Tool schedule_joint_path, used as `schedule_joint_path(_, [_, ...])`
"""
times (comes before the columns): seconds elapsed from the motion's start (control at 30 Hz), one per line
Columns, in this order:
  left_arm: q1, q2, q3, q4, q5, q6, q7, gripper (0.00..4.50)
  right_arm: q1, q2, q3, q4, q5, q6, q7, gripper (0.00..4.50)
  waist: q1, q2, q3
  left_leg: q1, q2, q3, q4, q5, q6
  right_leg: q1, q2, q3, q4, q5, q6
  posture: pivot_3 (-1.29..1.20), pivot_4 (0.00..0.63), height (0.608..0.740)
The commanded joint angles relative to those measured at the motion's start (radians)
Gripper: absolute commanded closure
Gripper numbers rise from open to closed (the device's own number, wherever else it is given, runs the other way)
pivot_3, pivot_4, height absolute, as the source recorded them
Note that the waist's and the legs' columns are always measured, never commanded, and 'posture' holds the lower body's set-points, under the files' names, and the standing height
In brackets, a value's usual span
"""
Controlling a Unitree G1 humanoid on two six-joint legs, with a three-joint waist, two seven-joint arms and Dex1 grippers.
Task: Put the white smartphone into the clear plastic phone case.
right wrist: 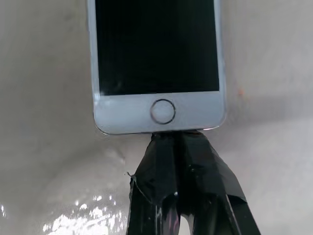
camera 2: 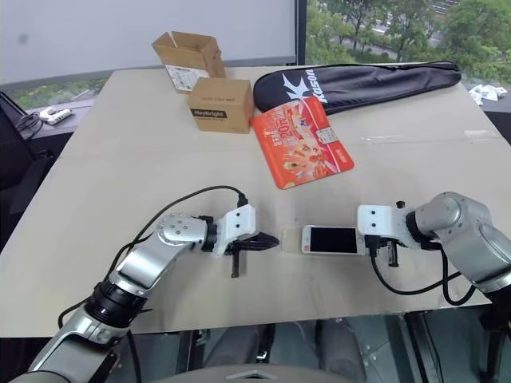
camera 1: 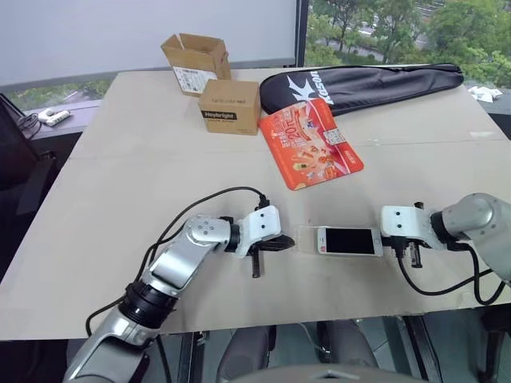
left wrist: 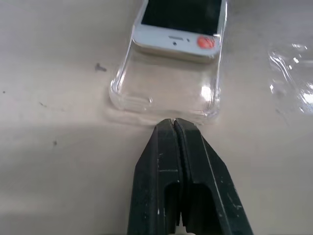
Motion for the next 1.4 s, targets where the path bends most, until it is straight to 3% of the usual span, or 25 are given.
schedule_joint_path(0.03, [0.009, -0.044, -0.064, 0.029, 0.029, 0.024, 0.019, 4.5, -0.028, 0.058, 0.038, -0.099, 0.008, 0.069, -0.006, 4.45, 0.001, 0.0, -0.001, 0.0, 0.0, 0.0, 0.0, 0.0, 0.0, 0.0, 0.0, 0.0, 0.0, 0.0, 0.001, 0.0, 0.15, 0.74])
schedule_joint_path(0.2, [0.019, -0.052, -0.059, 0.022, 0.028, 0.029, 0.01, 4.5, -0.046, 0.128, 0.053, -0.135, 0.002, 0.145, -0.043, 4.45, -0.002, 0.0, -0.004, 0.0, 0.0, -0.002, 0.001, 0.0, 0.0, 0.001, -0.001, -0.002, 0.0, 0.001, -0.002, 0.0, 0.15, 0.74])
schedule_joint_path(0.4, [0.037, -0.035, -0.008, -0.019, -0.011, 0.048, -0.006, 4.5, -0.017, 0.101, -0.002, -0.125, -0.004, 0.149, -0.071, 4.45, -0.013, 0.0, -0.005, 0.003, 0.0, -0.003, 0.001, 0.0, 0.0, 0.004, -0.001, -0.003, 0.0, -0.002, 0.0, 0.0, 0.15, 0.74])
schedule_joint_path(0.6, [0.011, -0.032, 0.199, -0.075, -0.193, 0.106, -0.007, 4.5, 0.055, 0.075, -0.219, -0.145, 0.141, 0.189, -0.064, 4.45, -0.013, 0.0, -0.003, -0.005, 0.0, -0.005, 0.001, 0.0, -0.001, -0.003, -0.002, -0.006, 0.0, 0.002, -0.002, 0.0, 0.15, 0.74])
schedule_joint_path(0.8, [0.008, -0.049, 0.213, -0.132, -0.295, 0.148, -0.026, 4.5, 0.15, 0.051, -0.384, -0.101, 0.21, 0.183, -0.11, 4.45, -0.013, 0.001, -0.003, -0.006, 0.0, -0.005, -0.001, 0.0, -0.001, -0.005, -0.002, -0.007, 0.0, 0.002, -0.002, 0.0, 0.15, 0.74])
schedule_joint_path(0.93, [0.013, -0.106, 0.161, -0.105, -0.267, 0.121, 0.008, 4.5, 0.174, 0.155, -0.492, -0.083, 0.31, 0.168, -0.162, 4.45, -0.014, 0.0, -0.003, -0.006, -0.001, -0.004, -0.001, 0.0, -0.001, -0.005, -0.002, -0.006, -0.001, 0.002, -0.002, 0.0, 0.15, 0.74])
schedule_joint_path(1.07, [0.023, -0.161, 0.087, -0.03, -0.203, 0.055, 0.042, 4.5, 0.232, 0.362, -0.58, -0.026, 0.392, 0.029, -0.254, 4.45, -0.013, 0.0, -0.003, -0.004, 0.001, -0.004, -0.002, 0.0, -0.001, -0.004, -0.001, -0.005, 0.0, 0.002, -0.002, 0.0, 0.15, 0.74])
schedule_joint_path(1.2, [0.033, -0.181, 0.058, 0.023, -0.171, 0.018, 0.055, 4.5, 0.317, 0.495, -0.589, 0.001, 0.454, -0.118, -0.262, 4.45, -0.014, 0.001, -0.002, -0.002, 0.0, -0.004, -0.003, 0.0, 0.0, -0.002, 0.0, -0.004, -0.001, 0.002, -0.002, 0.0, 0.15, 0.74])
schedule_joint_path(1.4, [0.042, -0.159, 0.035, 0.065, -0.132, -0.012, 0.043, 4.5, 0.392, 0.565, -0.537, 0.05, 0.492, -0.214, -0.238, 4.45, -0.017, 0.002, -0.002, -0.001, 0.0, -0.003, -0.003, 0.0, 0.0, -0.002, 0.0, -0.003, 0.0, 0.002, -0.002, 0.0, 0.15, 0.74])
